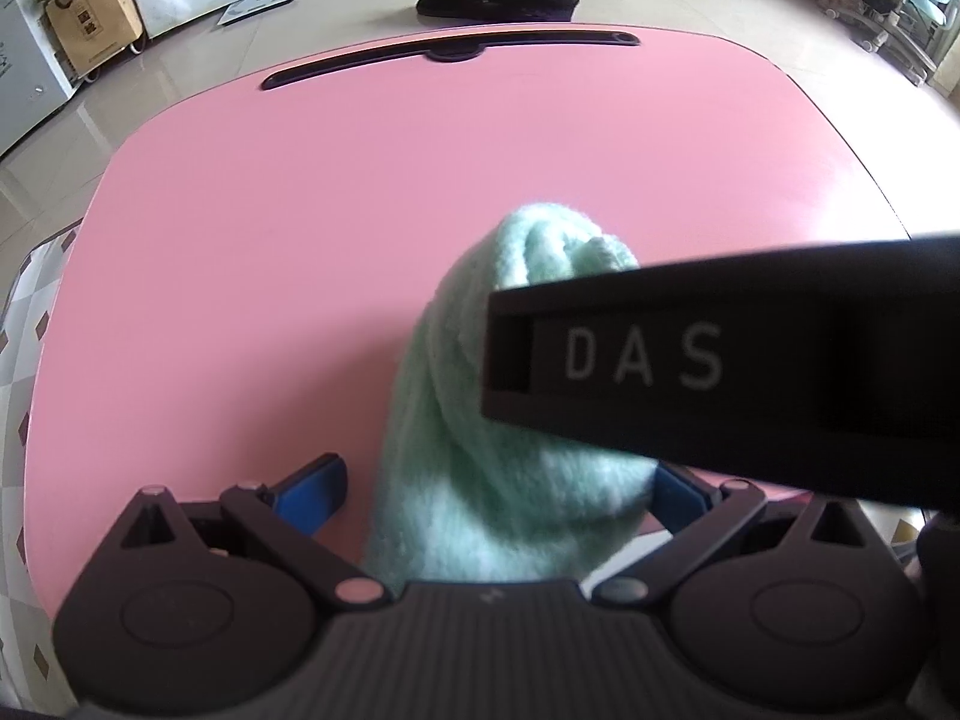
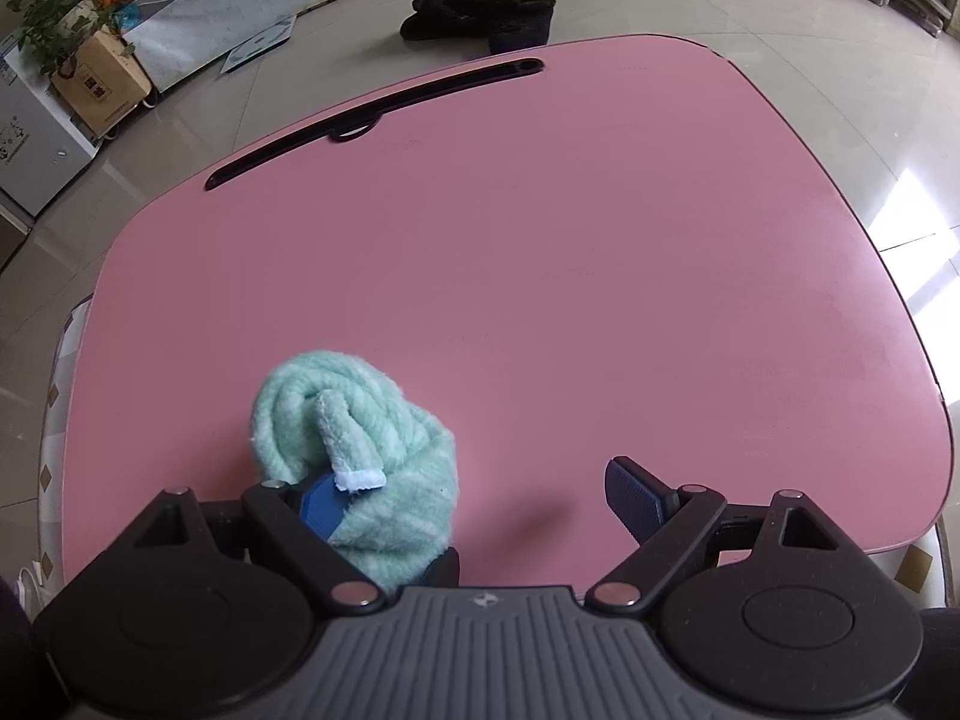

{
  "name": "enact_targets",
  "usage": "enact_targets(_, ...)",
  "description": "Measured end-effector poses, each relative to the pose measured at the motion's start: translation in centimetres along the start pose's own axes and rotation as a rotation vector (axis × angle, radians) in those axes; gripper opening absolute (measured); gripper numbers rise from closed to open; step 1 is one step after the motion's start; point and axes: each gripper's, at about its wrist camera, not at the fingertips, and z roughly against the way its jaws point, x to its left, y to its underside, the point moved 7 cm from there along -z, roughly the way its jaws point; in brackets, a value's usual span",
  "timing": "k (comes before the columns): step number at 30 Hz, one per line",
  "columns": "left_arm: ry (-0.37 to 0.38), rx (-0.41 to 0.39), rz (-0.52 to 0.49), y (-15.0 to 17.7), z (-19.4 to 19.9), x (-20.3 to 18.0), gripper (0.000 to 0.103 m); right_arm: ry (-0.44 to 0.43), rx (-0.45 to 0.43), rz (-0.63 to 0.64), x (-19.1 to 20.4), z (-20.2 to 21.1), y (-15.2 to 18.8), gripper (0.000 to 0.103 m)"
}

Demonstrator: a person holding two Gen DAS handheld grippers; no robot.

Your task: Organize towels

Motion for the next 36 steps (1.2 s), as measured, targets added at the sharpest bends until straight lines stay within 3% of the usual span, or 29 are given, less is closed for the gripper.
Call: enact_targets(36, -0.063, -0.006, 0.173, 1.7, 1.6, 7.2, 0.103, -0.091, 0.024, 0.124, 7.1, -1.6, 0.7, 0.087)
